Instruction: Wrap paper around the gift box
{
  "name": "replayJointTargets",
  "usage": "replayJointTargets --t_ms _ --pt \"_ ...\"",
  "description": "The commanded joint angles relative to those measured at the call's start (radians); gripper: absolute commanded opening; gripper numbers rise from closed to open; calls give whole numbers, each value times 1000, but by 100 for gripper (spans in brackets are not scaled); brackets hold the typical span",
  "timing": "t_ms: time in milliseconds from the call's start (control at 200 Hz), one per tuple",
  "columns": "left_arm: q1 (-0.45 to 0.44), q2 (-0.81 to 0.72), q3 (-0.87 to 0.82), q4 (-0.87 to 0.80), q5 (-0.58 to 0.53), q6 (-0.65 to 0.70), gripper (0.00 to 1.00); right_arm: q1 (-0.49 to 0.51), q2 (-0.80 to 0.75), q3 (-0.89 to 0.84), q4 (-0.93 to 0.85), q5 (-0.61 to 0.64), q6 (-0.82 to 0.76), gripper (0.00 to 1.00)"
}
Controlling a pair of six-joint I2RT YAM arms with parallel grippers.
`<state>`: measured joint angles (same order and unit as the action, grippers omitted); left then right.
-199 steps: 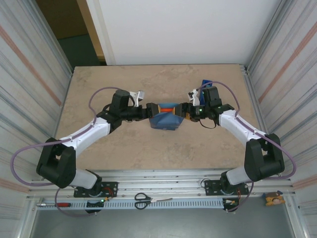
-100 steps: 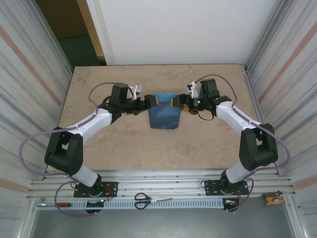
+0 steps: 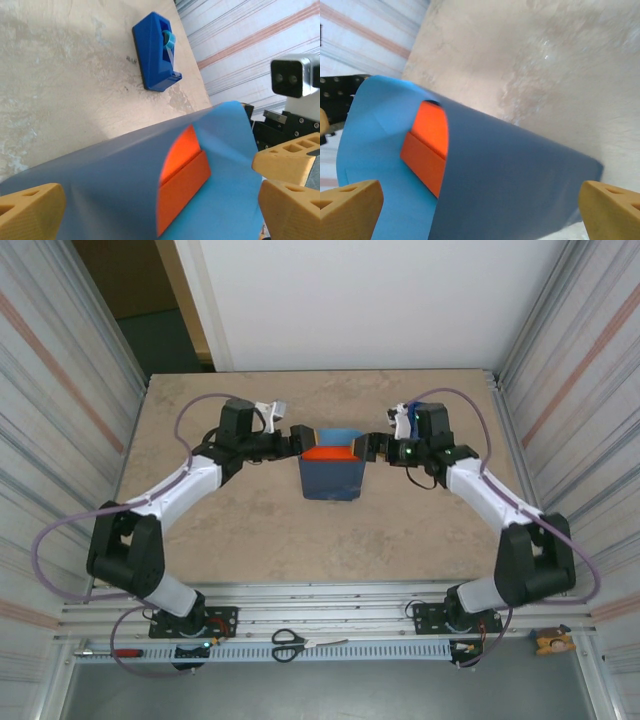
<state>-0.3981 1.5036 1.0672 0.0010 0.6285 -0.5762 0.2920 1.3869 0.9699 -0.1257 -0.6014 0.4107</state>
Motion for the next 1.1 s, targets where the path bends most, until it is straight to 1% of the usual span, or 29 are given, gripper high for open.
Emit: replayJointTargets --t_ms 0,85,210,326,411,496,581,706,827,887,1097 --pt "8 -110 -47 -17 -54 113 99 27 -135 -69 130 127 -112 98" --pt "8 -173 -107 -14 -91 160 99 61 -216 -149 194 157 -205 98" --pt "8 -267 -229 45 -133 218 99 153 -313 -301 320 265 -306 98" --pt "6 -327 -344 142 -147 270 99 221 -313 -378 389 399 -342 98" --pt "2 -342 -388 186 -153 283 99 240 -278 -400 443 457 -350 98" --pt "1 -325 -383 178 -141 294 99 239 -234 -398 508 445 -326 98" --pt "1 -296 -357 161 -120 299 99 237 -190 -366 534 418 -321 99" --pt "-1 -253 -330 176 -88 285 99 223 -121 -322 566 391 -294 100" --pt "-5 -219 -304 180 -74 277 98 202 -68 -286 596 347 -257 95" --pt "-5 -206 -292 179 -72 272 98 199 -48 -273 606 334 -244 94" --pt "-11 -175 -264 177 -70 263 98 194 14 -242 589 349 -231 90"
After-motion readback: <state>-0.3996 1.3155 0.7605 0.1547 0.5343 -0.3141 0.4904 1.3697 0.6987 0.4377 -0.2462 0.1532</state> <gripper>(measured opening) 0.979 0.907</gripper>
